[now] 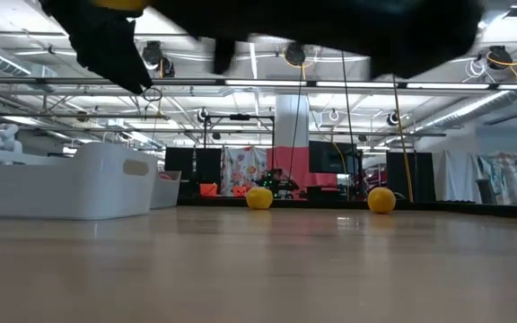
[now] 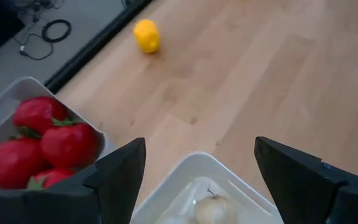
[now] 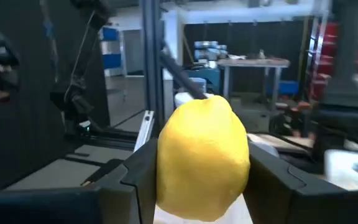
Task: Sort produce into baskets
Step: Put the yellow lemon into the transparent bin
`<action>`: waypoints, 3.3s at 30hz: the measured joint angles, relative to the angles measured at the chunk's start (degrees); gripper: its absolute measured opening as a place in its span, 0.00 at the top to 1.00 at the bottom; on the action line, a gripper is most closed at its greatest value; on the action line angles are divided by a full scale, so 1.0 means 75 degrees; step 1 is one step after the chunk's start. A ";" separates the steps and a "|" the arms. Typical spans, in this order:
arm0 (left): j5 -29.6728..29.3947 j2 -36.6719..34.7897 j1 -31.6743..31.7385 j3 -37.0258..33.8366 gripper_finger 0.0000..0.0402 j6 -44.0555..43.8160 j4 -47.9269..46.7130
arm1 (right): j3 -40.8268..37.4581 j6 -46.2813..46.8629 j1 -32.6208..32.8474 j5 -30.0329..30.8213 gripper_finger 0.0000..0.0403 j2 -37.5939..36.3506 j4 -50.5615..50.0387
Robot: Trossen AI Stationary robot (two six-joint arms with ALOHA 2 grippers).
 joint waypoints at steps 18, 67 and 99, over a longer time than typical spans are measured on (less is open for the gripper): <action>0.0945 -0.0033 0.0225 0.0003 0.23 0.0430 -0.0003 | 0.6939 -0.1346 -0.0327 -0.0090 0.56 0.4466 -0.2023; 0.2439 0.2091 0.2675 0.0108 0.23 0.2851 0.3557 | 0.7140 -0.1047 -0.1180 0.0677 0.25 0.0835 -1.7381; 0.3241 0.7699 0.5514 0.4689 0.23 0.2445 0.3566 | -0.5692 0.4175 -0.0988 0.1413 0.25 -0.9488 -1.1135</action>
